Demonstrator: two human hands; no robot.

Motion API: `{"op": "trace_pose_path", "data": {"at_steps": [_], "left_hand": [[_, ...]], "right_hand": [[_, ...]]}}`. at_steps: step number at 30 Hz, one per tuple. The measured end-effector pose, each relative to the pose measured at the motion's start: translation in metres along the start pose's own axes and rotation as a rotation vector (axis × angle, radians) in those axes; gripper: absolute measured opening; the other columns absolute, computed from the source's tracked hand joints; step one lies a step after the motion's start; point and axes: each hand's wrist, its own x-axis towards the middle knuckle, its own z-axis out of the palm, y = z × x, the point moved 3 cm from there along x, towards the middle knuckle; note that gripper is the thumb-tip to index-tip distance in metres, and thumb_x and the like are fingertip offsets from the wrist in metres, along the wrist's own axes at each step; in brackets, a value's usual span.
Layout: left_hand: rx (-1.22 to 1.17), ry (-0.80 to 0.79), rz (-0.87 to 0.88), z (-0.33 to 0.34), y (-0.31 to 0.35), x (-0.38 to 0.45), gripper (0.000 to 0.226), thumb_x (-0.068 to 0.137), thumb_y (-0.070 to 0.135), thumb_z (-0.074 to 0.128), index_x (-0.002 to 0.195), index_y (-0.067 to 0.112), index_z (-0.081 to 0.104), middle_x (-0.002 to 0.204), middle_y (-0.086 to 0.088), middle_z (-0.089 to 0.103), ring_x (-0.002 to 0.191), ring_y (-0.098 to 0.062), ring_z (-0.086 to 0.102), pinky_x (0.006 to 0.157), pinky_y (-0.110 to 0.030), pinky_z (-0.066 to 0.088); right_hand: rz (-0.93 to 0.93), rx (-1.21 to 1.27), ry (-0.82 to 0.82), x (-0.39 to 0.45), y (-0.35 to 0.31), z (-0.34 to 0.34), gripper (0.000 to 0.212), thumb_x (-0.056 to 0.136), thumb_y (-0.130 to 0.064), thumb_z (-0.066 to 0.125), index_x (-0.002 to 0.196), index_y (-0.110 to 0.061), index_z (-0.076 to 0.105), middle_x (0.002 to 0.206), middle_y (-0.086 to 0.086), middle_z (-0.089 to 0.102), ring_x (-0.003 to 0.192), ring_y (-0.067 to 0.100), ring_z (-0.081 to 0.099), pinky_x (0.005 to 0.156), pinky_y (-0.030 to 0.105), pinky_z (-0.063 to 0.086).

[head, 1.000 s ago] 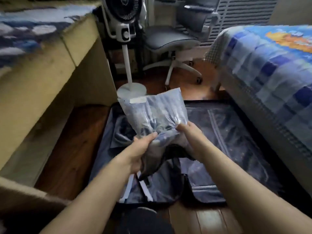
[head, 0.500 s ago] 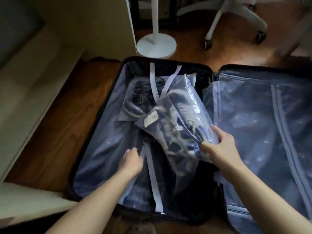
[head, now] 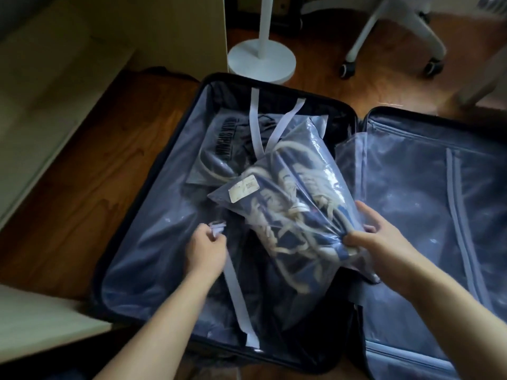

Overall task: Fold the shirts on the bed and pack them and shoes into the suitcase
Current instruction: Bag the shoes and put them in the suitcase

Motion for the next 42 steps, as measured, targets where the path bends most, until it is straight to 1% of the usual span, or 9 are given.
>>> {"op": "trace_pose_path", "data": {"at_steps": [8, 12, 14, 19, 23, 27, 33, 38, 42], "left_hand": [[-0.618, -0.26, 0.233, -0.119, 0.074, -0.074, 0.016, 0.089, 0.012, 0.064, 0.103, 0.006, 0.067, 0.091, -0.01, 0.078, 0.077, -0.029, 0.076, 0.072, -0.03, 0.062], [-0.575, -0.314, 0.158, -0.096, 0.09, -0.037, 0.011, 0.101, 0.01, 0.058, 0.102, 0.006, 0.067, 0.089, -0.01, 0.078, 0.078, -0.027, 0.076, 0.069, -0.03, 0.061], [-0.555, -0.351, 0.113, -0.074, 0.092, -0.019, 0.014, 0.103, 0.014, 0.056, 0.1, 0.006, 0.067, 0.088, -0.008, 0.078, 0.08, -0.025, 0.075, 0.07, -0.029, 0.061], [-0.07, -0.209, 0.141, -0.037, 0.047, 0.002, 0.033, 0.101, 0.032, 0.055, 0.075, 0.012, 0.049, 0.066, 0.002, 0.054, 0.067, -0.021, 0.052, 0.062, -0.035, 0.038], [0.185, -0.147, 0.356, -0.014, 0.0, -0.007, 0.022, 0.105, 0.023, 0.044, 0.118, 0.015, 0.06, 0.127, -0.001, 0.06, 0.122, -0.02, 0.051, 0.101, -0.032, 0.039], [0.27, -0.217, 0.426, 0.006, -0.046, 0.002, 0.043, 0.106, 0.015, 0.037, 0.147, 0.003, 0.041, 0.167, 0.0, 0.021, 0.155, -0.015, 0.013, 0.124, -0.025, 0.006], [0.245, -0.105, 0.333, 0.008, -0.052, 0.009, 0.054, 0.106, 0.014, 0.036, 0.158, 0.007, 0.024, 0.169, -0.002, 0.016, 0.156, -0.013, 0.006, 0.126, -0.03, 0.007], [0.223, -0.122, 0.351, 0.007, -0.048, 0.012, 0.048, 0.107, 0.012, 0.035, 0.154, 0.004, 0.03, 0.168, -0.001, 0.015, 0.153, -0.008, 0.003, 0.124, -0.025, 0.003], [0.146, -0.153, 0.338, 0.001, -0.046, 0.012, 0.043, 0.107, 0.011, 0.037, 0.149, 0.005, 0.039, 0.166, 0.006, 0.019, 0.149, -0.001, 0.002, 0.121, -0.023, 0.004]], "right_hand": [[-0.096, -0.233, -0.405, 0.02, -0.04, 0.037, 0.072, 0.073, -0.001, 0.067, 0.137, -0.032, 0.059, 0.12, 0.003, 0.073, 0.105, 0.027, 0.072, 0.09, 0.042, 0.058], [0.028, -0.475, -0.499, 0.06, -0.021, 0.078, 0.05, 0.079, -0.006, 0.064, 0.12, -0.034, 0.072, 0.094, 0.002, 0.074, 0.072, 0.013, 0.063, 0.061, 0.022, 0.047], [0.025, -0.435, -0.332, 0.084, -0.013, 0.087, 0.043, 0.085, -0.01, 0.063, 0.123, -0.03, 0.072, 0.092, 0.007, 0.071, 0.072, 0.019, 0.06, 0.058, 0.025, 0.047], [-0.24, -0.379, 0.411, 0.073, -0.014, 0.076, 0.038, 0.094, -0.023, 0.055, 0.131, -0.017, 0.063, 0.131, 0.002, 0.064, 0.121, 0.018, 0.058, 0.108, 0.035, 0.043], [-0.044, -0.331, 0.299, 0.023, 0.038, 0.091, 0.078, 0.09, -0.057, 0.058, 0.156, -0.024, 0.032, 0.158, 0.001, 0.032, 0.144, 0.024, 0.033, 0.12, 0.041, 0.027], [0.305, 0.162, -0.019, 0.02, 0.094, 0.11, 0.119, 0.063, -0.097, 0.054, 0.159, -0.04, 0.013, 0.163, -0.009, 0.029, 0.145, 0.02, 0.038, 0.12, 0.049, 0.031], [0.141, 0.514, -0.036, 0.022, 0.066, 0.104, 0.041, 0.107, -0.048, 0.039, 0.121, -0.025, 0.07, 0.121, 0.007, 0.073, 0.112, 0.025, 0.069, 0.102, 0.05, 0.05], [-0.022, -0.499, 0.232, 0.044, 0.06, 0.087, 0.03, 0.091, -0.008, 0.041, 0.095, -0.016, 0.069, 0.096, 0.004, 0.071, 0.092, 0.031, 0.063, 0.074, 0.036, 0.048], [-0.064, -0.664, 0.206, 0.044, 0.051, 0.069, 0.027, 0.08, 0.002, 0.044, 0.091, -0.008, 0.066, 0.1, 0.004, 0.064, 0.097, 0.03, 0.058, 0.075, 0.031, 0.041]]}}
